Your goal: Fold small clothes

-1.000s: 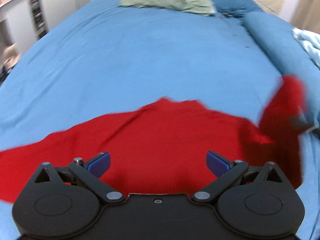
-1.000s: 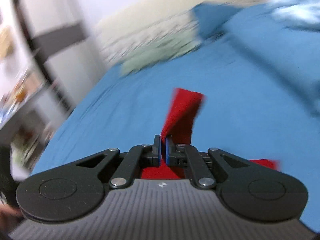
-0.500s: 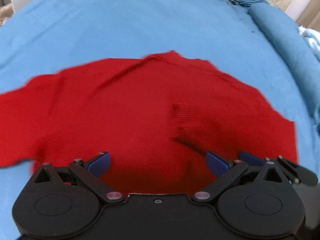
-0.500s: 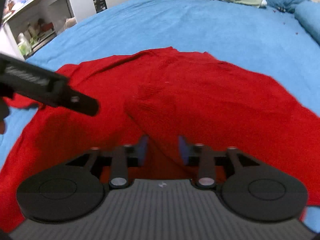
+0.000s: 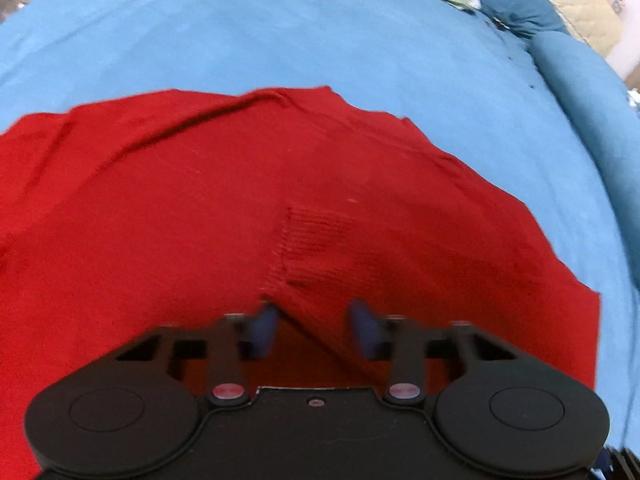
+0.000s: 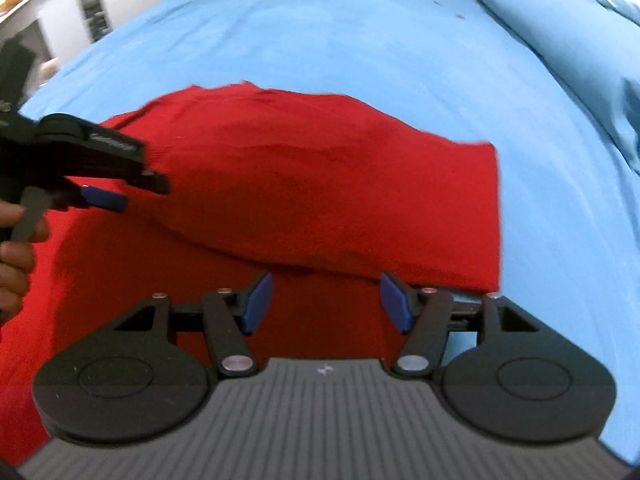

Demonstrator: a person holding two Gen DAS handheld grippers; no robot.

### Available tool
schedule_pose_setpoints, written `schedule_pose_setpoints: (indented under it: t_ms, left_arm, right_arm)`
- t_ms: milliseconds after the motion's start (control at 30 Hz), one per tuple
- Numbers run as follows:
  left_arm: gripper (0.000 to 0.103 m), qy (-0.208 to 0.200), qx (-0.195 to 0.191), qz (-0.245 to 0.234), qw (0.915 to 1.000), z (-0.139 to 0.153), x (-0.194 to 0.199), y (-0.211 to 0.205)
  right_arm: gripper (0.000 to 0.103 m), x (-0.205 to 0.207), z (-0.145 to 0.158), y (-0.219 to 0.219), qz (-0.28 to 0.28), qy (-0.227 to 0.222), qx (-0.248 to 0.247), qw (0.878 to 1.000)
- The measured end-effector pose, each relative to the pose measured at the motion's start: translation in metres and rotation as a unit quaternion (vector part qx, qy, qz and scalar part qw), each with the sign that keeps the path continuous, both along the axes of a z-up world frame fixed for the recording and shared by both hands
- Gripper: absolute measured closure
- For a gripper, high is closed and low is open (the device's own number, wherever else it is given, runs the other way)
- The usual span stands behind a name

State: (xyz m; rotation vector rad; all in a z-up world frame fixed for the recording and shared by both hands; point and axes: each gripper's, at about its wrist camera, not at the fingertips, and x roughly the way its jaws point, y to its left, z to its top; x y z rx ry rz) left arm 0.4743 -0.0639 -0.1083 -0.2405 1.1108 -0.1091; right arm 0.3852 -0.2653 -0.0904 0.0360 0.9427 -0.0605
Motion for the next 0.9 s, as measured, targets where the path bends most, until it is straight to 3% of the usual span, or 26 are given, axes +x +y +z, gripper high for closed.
schedule_pose_setpoints:
  t_ms: [33, 67, 200, 467, 633, 800, 900]
  left_arm:
    - [0.096, -0.002, 0.002, 0.005, 1.0000, 0.000, 0.002, 0.000]
    - [0.099, -0.003, -0.002, 0.010, 0.9999, 0.000, 0.004, 0.001]
    - [0.099, -0.047, -0.019, 0.010, 0.9987, 0.026, 0.008, 0.005]
    - [0.099, -0.159, 0.012, 0.042, 0.9862, 0.094, 0.016, 0.046]
    - [0.099, -0.163, 0.046, 0.059, 0.9838, 0.083, 0.014, 0.077]
    - [0.099, -0.168, 0.041, 0.080, 0.9816, 0.081, 0.013, 0.095]
    - [0.099, -0.179, 0.044, 0.090, 0.9786, 0.090, -0.005, 0.104]
  right_arm:
    - [0.026, -0.002, -0.002, -0.003, -0.014, 0.003, -0.003, 1.000]
    - [0.025, -0.004, -0.004, -0.006, -0.028, 0.007, -0.007, 1.000]
    - [0.008, -0.004, -0.009, -0.008, -0.089, 0.006, -0.058, 0.994]
    - [0.007, 0.016, -0.028, -0.014, -0.118, 0.009, -0.080, 0.990]
    - [0.007, 0.031, -0.030, -0.008, -0.078, 0.003, -0.103, 0.992]
    - [0.009, 0.043, -0.032, -0.011, -0.062, -0.002, -0.124, 0.990]
    - [0.009, 0.045, -0.023, -0.016, -0.075, -0.028, -0.143, 0.987]
